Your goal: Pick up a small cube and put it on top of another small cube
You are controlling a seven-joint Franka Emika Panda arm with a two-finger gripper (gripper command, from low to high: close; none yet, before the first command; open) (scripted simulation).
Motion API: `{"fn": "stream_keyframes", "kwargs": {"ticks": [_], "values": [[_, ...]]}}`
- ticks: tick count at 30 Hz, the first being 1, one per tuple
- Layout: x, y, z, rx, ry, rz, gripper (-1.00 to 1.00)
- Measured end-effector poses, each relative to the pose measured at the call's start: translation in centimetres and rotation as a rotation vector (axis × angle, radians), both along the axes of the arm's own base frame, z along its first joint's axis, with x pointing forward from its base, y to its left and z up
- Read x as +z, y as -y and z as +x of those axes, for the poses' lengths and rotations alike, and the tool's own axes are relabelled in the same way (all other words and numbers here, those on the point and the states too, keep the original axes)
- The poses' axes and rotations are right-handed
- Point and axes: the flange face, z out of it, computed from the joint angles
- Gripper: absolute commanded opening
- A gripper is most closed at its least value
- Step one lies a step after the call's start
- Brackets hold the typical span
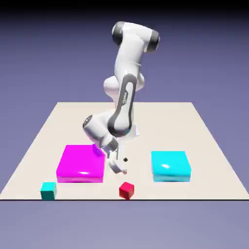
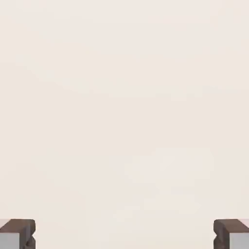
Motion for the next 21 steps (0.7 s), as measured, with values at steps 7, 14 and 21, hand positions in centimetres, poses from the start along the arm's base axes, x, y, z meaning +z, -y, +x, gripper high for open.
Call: {"fn": "stream_keyframes", "kwargs": {"ticks": [7, 14, 21], "values": [[-0.5, 1.4, 2.8, -0.272, 0.009, 0.062, 0.00], [-0.2, 1.1, 6.6, -0.388, 0.096, 0.105, 0.00], [-3.1, -0.4, 7.5, -0.389, 0.097, 0.105, -1.00]]}}
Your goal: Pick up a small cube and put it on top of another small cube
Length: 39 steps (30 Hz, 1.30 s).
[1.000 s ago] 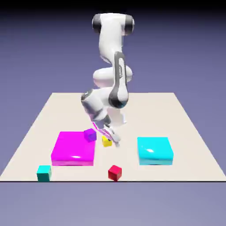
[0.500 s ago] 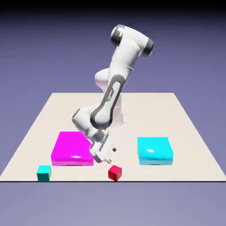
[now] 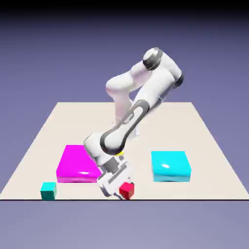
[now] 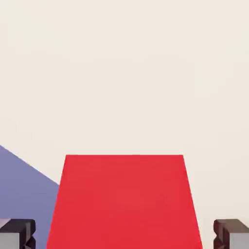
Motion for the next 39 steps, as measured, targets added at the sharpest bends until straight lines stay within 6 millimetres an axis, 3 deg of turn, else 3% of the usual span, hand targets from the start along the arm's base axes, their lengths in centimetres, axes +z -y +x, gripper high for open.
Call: {"fn": "stream_keyframes", "kwargs": {"ticks": [3, 11, 19, 29, 39], "values": [[3.9, 2.1, -1.4, -0.002, -0.001, 0.002, -1.00], [0.4, -0.5, -6.5, 0.328, -0.166, 0.024, -1.00], [-0.7, -3.6, -10.7, 0.727, -0.239, 0.075, -1.00], [0.4, -6.6, -14.4, 1.281, -0.210, 0.133, -1.00], [3.1, -8.3, -16.1, 1.865, -0.101, 0.139, -1.00]]}}
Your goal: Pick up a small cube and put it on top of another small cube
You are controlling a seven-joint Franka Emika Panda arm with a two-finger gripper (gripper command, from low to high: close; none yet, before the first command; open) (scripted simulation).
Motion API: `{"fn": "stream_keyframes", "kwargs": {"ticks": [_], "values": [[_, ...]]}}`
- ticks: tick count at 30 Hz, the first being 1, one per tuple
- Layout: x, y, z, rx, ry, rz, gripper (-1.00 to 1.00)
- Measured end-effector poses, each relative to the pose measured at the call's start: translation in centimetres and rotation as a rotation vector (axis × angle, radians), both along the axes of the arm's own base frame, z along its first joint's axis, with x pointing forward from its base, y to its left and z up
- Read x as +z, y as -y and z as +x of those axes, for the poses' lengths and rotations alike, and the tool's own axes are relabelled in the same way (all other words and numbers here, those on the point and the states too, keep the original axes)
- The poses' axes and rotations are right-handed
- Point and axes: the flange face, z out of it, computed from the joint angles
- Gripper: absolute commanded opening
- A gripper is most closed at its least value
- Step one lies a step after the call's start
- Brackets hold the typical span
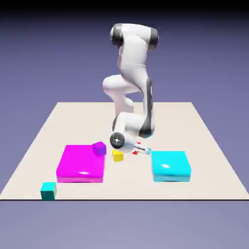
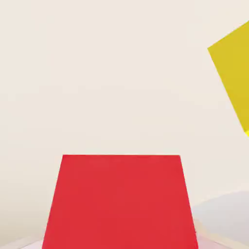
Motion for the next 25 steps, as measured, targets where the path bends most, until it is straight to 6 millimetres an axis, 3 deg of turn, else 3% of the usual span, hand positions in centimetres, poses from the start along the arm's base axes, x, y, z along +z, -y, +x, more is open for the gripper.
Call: {"fn": "stream_keyframes", "kwargs": {"ticks": [17, 18, 22, 23, 25], "values": [[6.1, -0.9, 0.6, 0.980, 0.137, 0.070, -1.00], [6.1, -0.9, 0.6, 0.980, 0.137, 0.070, -1.00], [1.0, 1.3, -1.7, 0.976, 0.136, 0.068, -1.00], [0.6, 1.5, -2.0, 0.976, 0.137, 0.070, 1.00], [0.6, 1.5, -2.0, 0.978, 0.137, 0.068, 1.00]]}}
